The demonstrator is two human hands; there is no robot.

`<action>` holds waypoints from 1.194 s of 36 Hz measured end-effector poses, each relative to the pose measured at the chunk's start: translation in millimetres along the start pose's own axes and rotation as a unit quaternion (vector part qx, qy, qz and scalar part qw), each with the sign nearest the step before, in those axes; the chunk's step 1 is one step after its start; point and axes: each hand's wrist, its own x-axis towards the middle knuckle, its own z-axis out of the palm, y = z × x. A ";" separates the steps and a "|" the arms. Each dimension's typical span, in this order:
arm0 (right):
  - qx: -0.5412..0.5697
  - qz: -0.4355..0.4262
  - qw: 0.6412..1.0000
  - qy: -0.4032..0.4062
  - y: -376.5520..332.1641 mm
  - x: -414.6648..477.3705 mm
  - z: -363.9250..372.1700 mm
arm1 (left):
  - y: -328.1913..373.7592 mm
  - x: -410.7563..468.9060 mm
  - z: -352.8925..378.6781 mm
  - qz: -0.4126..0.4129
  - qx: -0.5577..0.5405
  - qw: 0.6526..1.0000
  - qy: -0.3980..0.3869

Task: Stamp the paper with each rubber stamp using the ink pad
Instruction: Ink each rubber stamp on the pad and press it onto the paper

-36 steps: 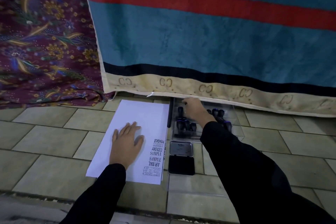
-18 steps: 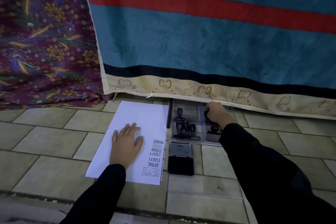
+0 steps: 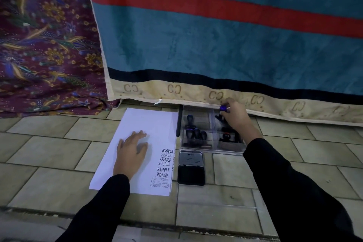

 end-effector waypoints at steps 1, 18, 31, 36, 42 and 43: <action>0.019 -0.011 0.999 0.029 -2.8 -4.8 -3.3 | 0.1 0.0 -0.9 -0.001 -0.016 1.000 0.001; 0.163 -0.131 0.973 -0.095 -50.6 -153.6 19.7 | 5.9 5.2 -12.7 0.027 0.124 0.989 -0.079; 0.102 -0.180 0.971 -0.122 -48.6 -173.6 27.7 | 46.3 -39.8 8.6 0.246 0.086 0.945 -0.196; 0.092 -0.179 0.972 -0.125 -49.2 -174.2 31.5 | 46.5 -44.6 17.9 0.235 0.108 0.945 -0.202; 0.087 -0.173 0.977 -0.094 -47.0 -177.5 33.7 | 47.2 -44.9 21.0 0.229 0.123 0.947 -0.188; 0.085 -0.179 0.976 -0.094 -46.6 -177.3 33.7 | 47.4 -44.8 21.4 0.228 0.122 0.948 -0.187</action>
